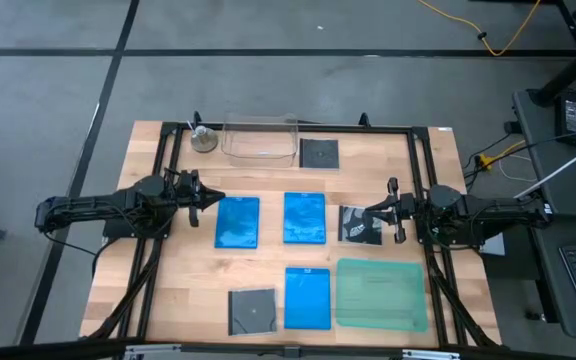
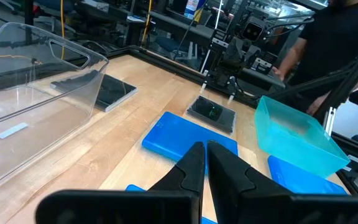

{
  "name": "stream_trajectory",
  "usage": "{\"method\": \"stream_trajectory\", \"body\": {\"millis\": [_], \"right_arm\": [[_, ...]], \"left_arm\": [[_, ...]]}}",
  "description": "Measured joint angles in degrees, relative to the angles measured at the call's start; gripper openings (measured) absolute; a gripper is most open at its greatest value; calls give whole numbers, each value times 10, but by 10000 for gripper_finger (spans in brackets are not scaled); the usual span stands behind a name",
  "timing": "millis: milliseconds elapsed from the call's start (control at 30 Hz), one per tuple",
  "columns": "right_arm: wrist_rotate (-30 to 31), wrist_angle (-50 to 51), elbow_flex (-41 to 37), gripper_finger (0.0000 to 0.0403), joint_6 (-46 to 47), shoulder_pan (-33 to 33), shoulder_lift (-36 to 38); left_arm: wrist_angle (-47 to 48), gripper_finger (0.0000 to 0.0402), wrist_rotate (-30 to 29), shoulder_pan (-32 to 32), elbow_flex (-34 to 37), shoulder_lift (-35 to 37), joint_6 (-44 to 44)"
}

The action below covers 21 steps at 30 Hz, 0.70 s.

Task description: Pick & place jewel cases by type

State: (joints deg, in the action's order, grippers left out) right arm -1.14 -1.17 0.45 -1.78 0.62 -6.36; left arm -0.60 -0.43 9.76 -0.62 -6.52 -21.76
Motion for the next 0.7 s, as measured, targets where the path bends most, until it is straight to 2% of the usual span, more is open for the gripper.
{"method": "stream_trajectory", "body": {"millis": [700], "right_arm": [[0,0,0,46,0,0,0]], "left_arm": [[0,13,0,0,0,0,0]]}}
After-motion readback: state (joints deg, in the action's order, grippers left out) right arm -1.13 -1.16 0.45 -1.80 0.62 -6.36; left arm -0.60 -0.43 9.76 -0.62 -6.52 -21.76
